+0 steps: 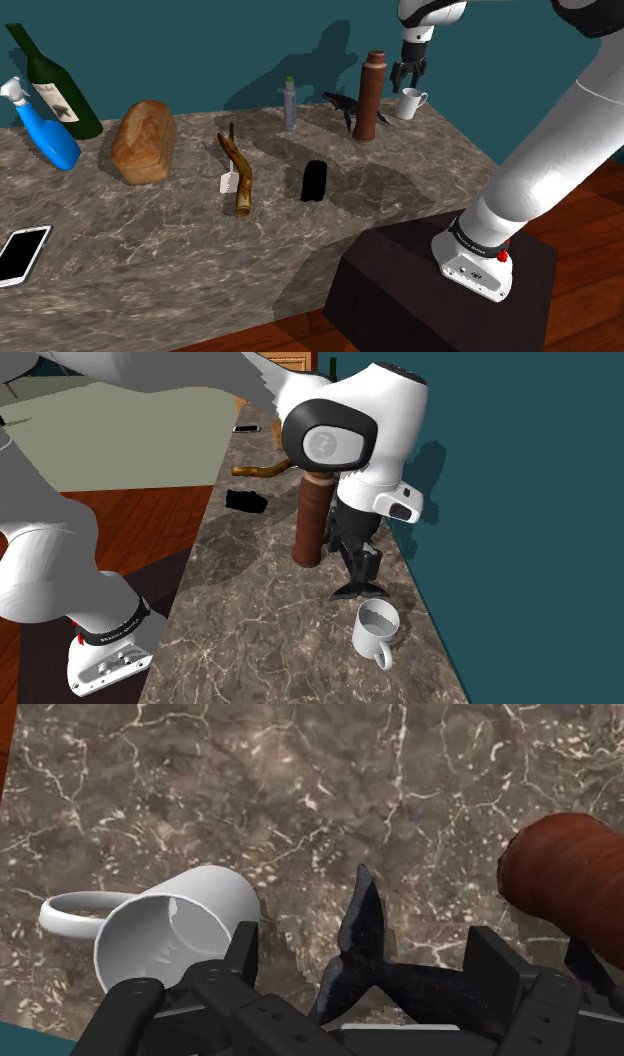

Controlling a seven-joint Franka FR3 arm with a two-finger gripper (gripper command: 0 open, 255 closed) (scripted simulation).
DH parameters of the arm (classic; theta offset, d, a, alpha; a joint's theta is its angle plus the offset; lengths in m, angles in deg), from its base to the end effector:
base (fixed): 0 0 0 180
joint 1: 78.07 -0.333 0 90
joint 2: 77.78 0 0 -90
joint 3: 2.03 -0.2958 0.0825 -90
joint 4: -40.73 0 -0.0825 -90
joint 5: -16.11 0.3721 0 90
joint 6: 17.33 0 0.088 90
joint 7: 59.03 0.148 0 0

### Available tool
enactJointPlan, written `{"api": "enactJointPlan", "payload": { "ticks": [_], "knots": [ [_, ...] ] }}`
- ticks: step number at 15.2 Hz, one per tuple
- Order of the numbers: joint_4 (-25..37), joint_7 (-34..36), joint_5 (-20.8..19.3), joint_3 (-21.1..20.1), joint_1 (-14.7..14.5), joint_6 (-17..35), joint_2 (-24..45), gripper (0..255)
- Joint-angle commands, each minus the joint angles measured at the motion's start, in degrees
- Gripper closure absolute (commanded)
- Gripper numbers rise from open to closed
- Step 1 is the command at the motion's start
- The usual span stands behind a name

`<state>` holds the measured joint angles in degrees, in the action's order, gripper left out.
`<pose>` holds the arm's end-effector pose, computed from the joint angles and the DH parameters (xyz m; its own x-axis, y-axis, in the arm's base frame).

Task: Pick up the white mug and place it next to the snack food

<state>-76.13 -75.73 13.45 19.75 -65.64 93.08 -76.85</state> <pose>0.4300 -0.2981 0.3696 0.9500 -0.2810 -0.1359 -0.2825 -0.9592 0.0084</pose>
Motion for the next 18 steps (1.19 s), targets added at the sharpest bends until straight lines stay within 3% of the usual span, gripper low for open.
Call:
{"api": "enactJointPlan", "payload": {
  "ticks": [1,5,13,18],
  "knots": [
    [3.47,-1.85,1.12,0.94,1.02,0.24,4.44,0],
    [9.87,-5.28,3.37,2.23,3.71,0.64,12.77,0],
    [5.84,-5.76,4.04,2.02,4.12,6.18,14.40,0],
    [5.84,-5.76,4.04,2.02,4.12,6.18,14.40,0]
  ]
}}
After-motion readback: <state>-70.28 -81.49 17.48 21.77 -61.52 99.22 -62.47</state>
